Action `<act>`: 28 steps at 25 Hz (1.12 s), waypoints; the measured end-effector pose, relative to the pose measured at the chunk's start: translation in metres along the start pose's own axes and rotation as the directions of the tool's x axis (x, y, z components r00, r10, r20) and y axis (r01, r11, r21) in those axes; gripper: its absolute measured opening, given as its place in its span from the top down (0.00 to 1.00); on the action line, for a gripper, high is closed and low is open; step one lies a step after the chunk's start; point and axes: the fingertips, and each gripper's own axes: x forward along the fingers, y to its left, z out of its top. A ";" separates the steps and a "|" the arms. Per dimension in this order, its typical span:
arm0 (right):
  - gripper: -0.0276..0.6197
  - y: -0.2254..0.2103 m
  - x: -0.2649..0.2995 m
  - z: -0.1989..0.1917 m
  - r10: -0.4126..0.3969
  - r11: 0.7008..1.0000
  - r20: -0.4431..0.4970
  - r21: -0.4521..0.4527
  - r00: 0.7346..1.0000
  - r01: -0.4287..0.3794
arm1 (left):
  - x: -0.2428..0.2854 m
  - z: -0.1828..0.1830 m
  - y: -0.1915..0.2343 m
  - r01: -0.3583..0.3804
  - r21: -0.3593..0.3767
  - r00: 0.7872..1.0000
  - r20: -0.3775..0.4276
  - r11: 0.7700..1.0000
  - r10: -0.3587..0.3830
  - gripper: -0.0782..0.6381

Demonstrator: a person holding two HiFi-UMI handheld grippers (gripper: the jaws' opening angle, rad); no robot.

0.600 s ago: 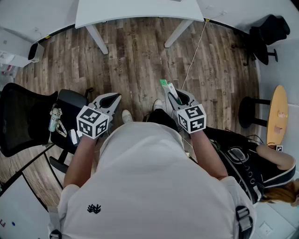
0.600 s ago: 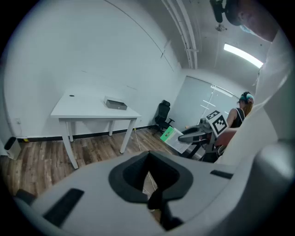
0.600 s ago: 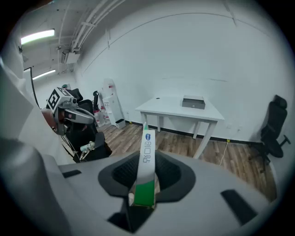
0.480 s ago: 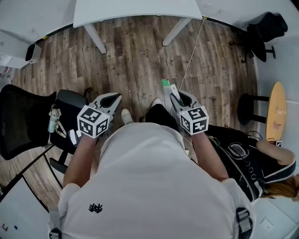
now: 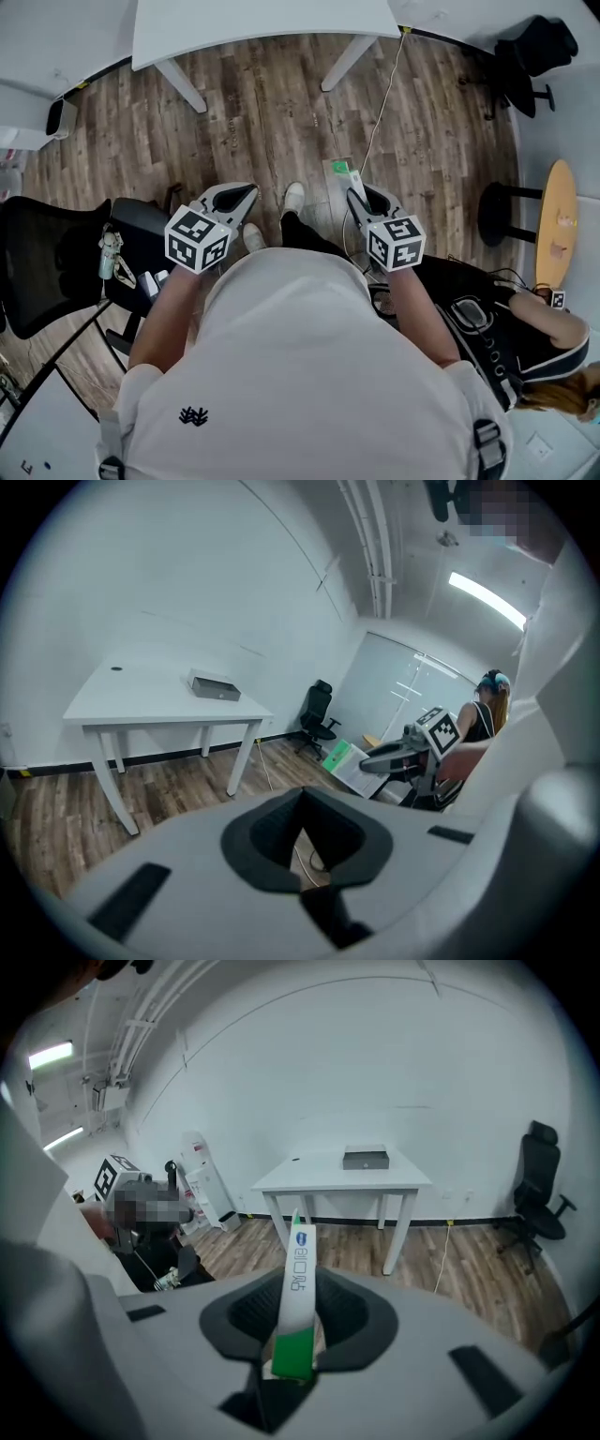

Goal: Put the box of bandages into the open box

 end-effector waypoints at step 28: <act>0.81 -0.138 0.094 0.101 -0.013 0.998 0.056 0.056 0.998 0.010 | 0.121 0.116 0.074 -0.020 0.066 1.000 -0.012 0.998 0.021 0.88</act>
